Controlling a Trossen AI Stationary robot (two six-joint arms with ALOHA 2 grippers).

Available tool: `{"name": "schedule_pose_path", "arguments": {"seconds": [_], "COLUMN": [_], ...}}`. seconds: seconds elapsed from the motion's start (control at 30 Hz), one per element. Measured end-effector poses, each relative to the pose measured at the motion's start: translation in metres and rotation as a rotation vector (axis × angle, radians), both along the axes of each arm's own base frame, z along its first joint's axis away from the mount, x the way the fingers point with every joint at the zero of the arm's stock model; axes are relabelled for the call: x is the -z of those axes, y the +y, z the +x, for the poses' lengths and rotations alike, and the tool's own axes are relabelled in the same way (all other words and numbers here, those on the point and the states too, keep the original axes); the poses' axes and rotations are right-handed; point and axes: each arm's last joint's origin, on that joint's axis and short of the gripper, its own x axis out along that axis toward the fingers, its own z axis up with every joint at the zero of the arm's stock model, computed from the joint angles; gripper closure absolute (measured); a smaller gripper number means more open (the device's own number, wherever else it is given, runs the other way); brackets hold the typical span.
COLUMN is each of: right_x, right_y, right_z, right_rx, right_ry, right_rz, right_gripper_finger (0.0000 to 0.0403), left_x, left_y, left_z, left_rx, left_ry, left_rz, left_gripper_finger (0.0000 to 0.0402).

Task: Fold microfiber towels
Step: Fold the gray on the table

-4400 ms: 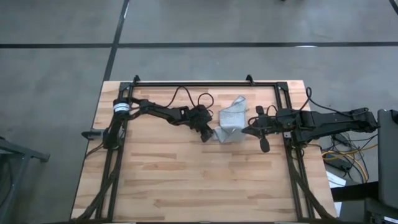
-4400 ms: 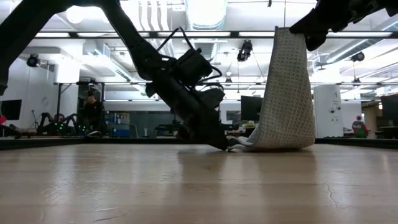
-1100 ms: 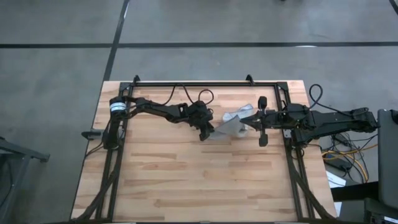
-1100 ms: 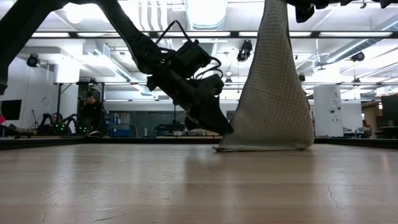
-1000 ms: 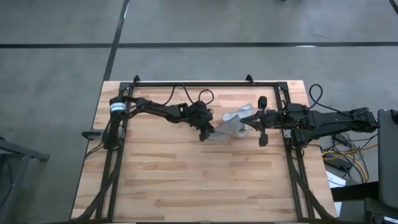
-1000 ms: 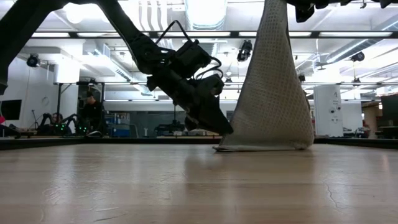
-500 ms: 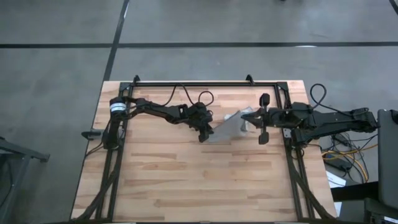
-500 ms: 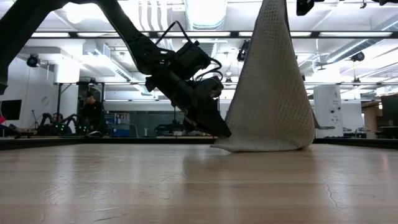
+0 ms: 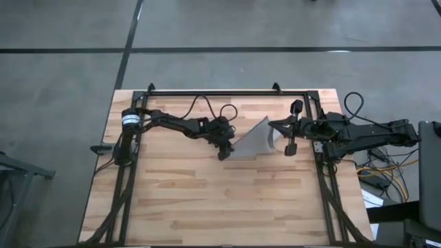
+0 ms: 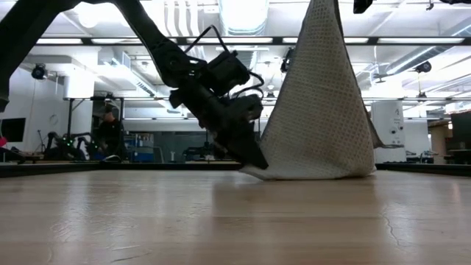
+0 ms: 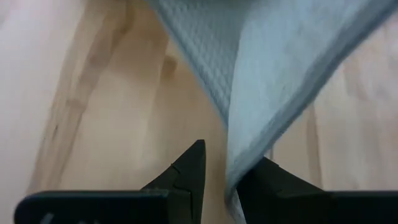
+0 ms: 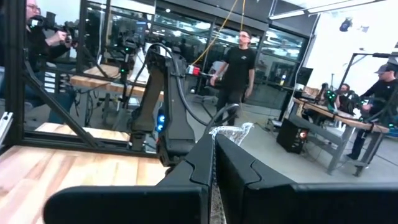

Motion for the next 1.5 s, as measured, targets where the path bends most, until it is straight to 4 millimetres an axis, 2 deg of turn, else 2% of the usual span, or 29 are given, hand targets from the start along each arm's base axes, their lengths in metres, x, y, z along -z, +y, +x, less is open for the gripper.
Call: {"name": "schedule_pose_path", "arguments": {"seconds": [0.1,0.33,0.53,0.77,0.93,1.1,1.27,1.5], "right_x": [0.000,0.000,0.000,0.001,0.008,0.017,0.018,0.018], "right_y": [0.000,0.000,0.000,-0.001,-0.001,-0.002,-0.002,-0.003], "right_z": [0.000,0.000,0.000,0.000,0.000,0.000,0.000,-0.001], "right_rx": [0.000,0.001,0.002,0.019,0.040,0.066,0.070,0.097], "right_ry": [0.000,0.003,0.005,0.008,0.070,0.154,0.162,0.159], "right_rz": [0.000,-0.003,0.000,0.008,0.052,0.102,0.105,0.106], "right_gripper_finger": [0.0394,0.0394,0.0394,0.0394,0.0394,0.0394,0.0394,0.0394], "left_x": [0.004,0.004,0.004,0.004,0.000,-0.024,-0.063,-0.115], "left_y": [-0.001,-0.003,-0.003,-0.002,-0.001,-0.001,-0.001,-0.005], "left_z": [-0.004,-0.004,-0.004,-0.004,-0.005,-0.008,-0.016,-0.049], "left_rx": [0.000,0.056,0.085,0.038,-0.010,-0.036,-0.059,-0.154], "left_ry": [0.055,0.052,0.044,0.056,0.056,0.004,-0.094,-0.088], "left_rz": [-0.012,-0.013,-0.012,0.010,0.019,0.060,0.107,0.209], "left_gripper_finger": [0.0319,0.0324,0.0391,0.0398,0.0399,0.0400,0.0400,0.0401]}}
